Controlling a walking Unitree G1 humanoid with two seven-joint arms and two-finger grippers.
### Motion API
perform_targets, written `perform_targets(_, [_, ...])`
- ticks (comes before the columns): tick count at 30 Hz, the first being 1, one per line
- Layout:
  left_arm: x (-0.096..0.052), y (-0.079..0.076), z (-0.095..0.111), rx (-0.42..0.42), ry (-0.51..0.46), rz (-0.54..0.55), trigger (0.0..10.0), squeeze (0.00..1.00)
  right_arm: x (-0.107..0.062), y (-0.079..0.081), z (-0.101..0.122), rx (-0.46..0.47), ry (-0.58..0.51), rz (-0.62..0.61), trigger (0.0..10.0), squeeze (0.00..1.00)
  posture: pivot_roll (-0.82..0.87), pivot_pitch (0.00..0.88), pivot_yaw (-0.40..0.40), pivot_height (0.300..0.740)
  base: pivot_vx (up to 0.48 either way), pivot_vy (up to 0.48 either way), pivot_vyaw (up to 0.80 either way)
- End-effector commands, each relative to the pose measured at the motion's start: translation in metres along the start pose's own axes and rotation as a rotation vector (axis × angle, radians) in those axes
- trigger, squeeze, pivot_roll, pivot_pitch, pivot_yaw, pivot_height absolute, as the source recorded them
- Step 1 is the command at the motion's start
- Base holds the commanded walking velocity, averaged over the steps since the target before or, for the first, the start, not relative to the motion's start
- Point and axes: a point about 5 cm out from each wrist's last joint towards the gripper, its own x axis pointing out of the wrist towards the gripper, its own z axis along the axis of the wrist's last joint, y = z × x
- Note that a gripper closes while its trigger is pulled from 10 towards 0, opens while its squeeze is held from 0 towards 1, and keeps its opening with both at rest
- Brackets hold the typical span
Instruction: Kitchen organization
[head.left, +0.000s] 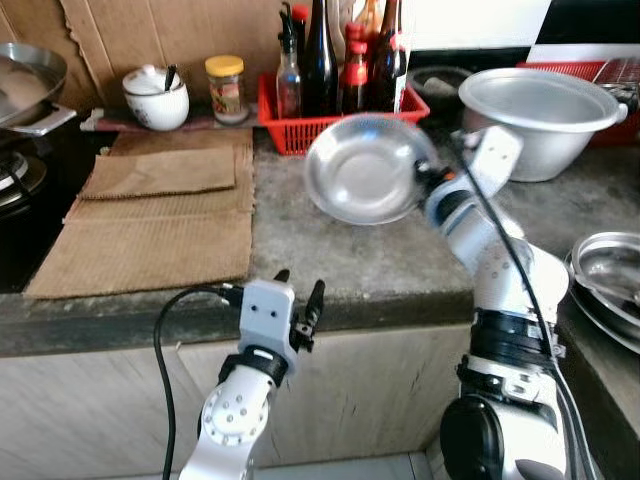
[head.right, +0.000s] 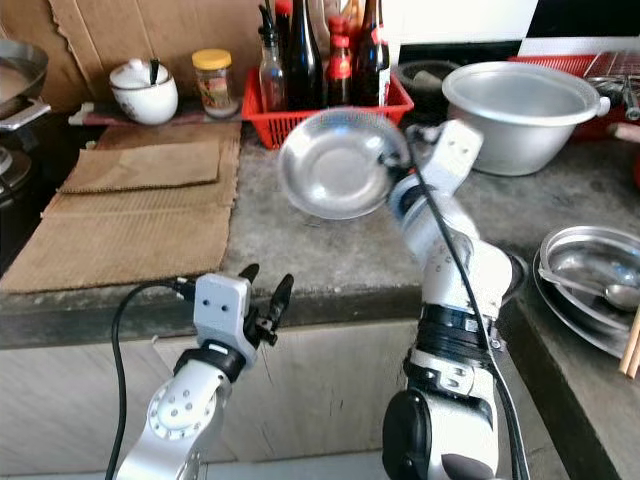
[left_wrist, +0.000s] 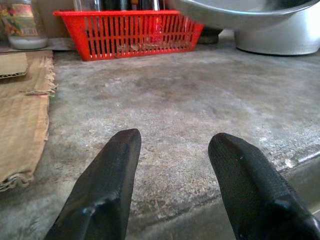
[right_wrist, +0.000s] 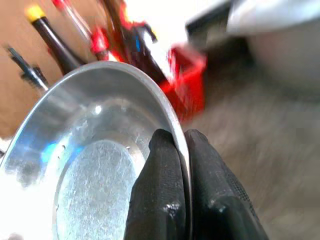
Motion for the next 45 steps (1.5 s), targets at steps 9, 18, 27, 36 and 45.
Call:
perform_targets(9, [0.001,-0.001,0.006,-0.016,-0.031,-0.018,10.0,0.0,-0.045,0.023,-0.002,-0.361,-0.24,0.111,0.0,0.0,0.08,0.06,-0.034,0.74,0.0,0.0,0.0])
perform_targets(18, [0.004,-0.002,0.011,-0.024,-0.059,-0.043,10.0,0.0,-0.065,0.008,-0.016,-0.519,-0.238,0.151,0.0,0.0,0.07,0.046,-0.026,0.74,0.0,0.247,-0.26])
perform_targets(27, [0.004,-0.003,0.01,-0.017,-0.062,-0.055,10.0,0.0,-0.066,0.009,-0.016,-0.523,-0.253,0.166,0.0,0.0,0.08,0.038,-0.023,0.74,0.0,0.207,-0.77])
perform_targets(36, [0.005,-0.003,0.011,-0.013,-0.066,-0.07,10.0,0.0,-0.065,0.013,-0.014,-0.515,-0.276,0.17,0.0,0.0,0.08,0.042,-0.016,0.74,0.0,0.316,-0.77])
perform_targets(45, [0.005,-0.002,0.011,-0.017,-0.064,-0.065,10.0,0.0,-0.065,0.011,-0.011,-0.51,-0.293,0.14,0.0,0.0,0.08,0.051,-0.011,0.74,0.0,0.053,-0.76])
